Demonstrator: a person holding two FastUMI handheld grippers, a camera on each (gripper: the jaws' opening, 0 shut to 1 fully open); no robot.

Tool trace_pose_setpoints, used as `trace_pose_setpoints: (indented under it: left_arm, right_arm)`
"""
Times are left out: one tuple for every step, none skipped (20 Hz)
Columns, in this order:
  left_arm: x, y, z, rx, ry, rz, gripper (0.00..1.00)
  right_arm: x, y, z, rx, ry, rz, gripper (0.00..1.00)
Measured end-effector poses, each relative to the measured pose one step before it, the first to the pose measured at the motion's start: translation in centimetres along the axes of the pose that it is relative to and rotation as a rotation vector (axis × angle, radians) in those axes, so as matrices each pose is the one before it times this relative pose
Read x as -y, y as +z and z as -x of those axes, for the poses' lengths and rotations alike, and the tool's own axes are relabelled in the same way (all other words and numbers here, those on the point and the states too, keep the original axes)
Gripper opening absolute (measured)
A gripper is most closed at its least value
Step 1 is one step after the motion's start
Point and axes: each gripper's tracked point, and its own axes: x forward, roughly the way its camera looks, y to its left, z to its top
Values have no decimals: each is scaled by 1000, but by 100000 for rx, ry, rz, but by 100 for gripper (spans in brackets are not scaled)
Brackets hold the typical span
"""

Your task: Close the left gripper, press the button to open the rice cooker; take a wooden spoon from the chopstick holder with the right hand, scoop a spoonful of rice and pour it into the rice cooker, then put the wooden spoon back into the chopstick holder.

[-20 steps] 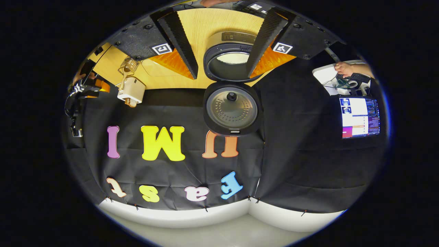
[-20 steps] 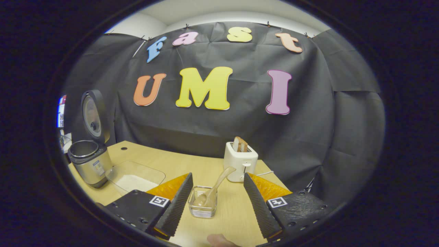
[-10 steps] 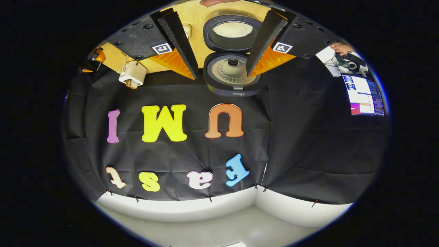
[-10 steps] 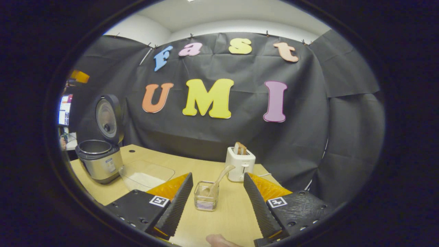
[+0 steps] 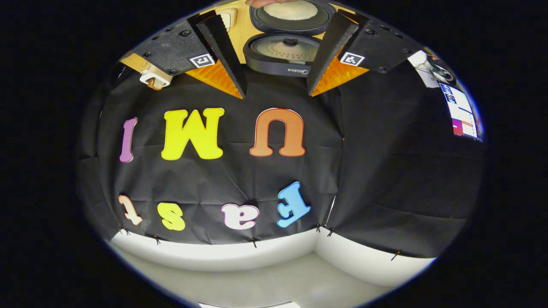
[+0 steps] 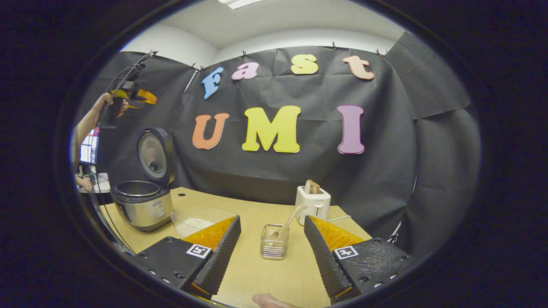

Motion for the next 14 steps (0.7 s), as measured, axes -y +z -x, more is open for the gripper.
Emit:
trace_pose_setpoints:
  left_arm:
    - [-353, -105, -1361, -187, -274, 2167, 90]
    - [-229, -571, -1736, -832, -602, 2717, 90]
    - [-6, -791, -1290, -1886, -907, 979, 91]
    - [-201, -976, -827, -1405, 156, -56, 91]
    - [-483, -601, -1062, -1143, 954, -1044, 92]
    - [-325, -703, -921, -1336, 625, -1444, 84]
    - [-349, -482, -656, -867, 697, -1257, 93]
    - [-390, -273, -736, -495, 1304, -1167, 93]
    - [-148, -490, -538, -1018, 182, -666, 93]
    - [-63, -533, -366, -1348, 101, -427, 93]
    - [-123, -601, -393, -1029, 247, -81, 93]
    - [-193, -465, -276, -1405, 425, -529, 93]
    - [-361, -553, -115, -988, 1362, -1084, 93]
    - [-122, -413, -111, -531, 213, -1200, 93]
  right_arm:
    - [63, -238, -119, 70, 787, -279, 88]
    - [366, -276, -171, -15, -663, 2, 88]
    - [616, -175, -331, -196, -1576, 17, 88]
    - [540, -196, -294, -248, -1447, -351, 91]
    - [331, -292, -228, -604, -675, -434, 91]
    - [210, -211, -248, -752, -427, -641, 88]
    - [356, -160, -51, -508, -608, -879, 91]
    - [289, -17, -113, -256, -496, -1159, 88]
    - [44, -2, -9, -101, 161, -828, 88]
    - [103, -12, -37, 0, 148, -394, 88]
    - [123, -6, -96, 275, -341, -118, 88]
    - [138, 157, 3, 472, -362, -144, 91]
    - [-73, -7, 62, 256, 40, -227, 91]
    - [-144, 60, 7, 84, 308, -383, 88]
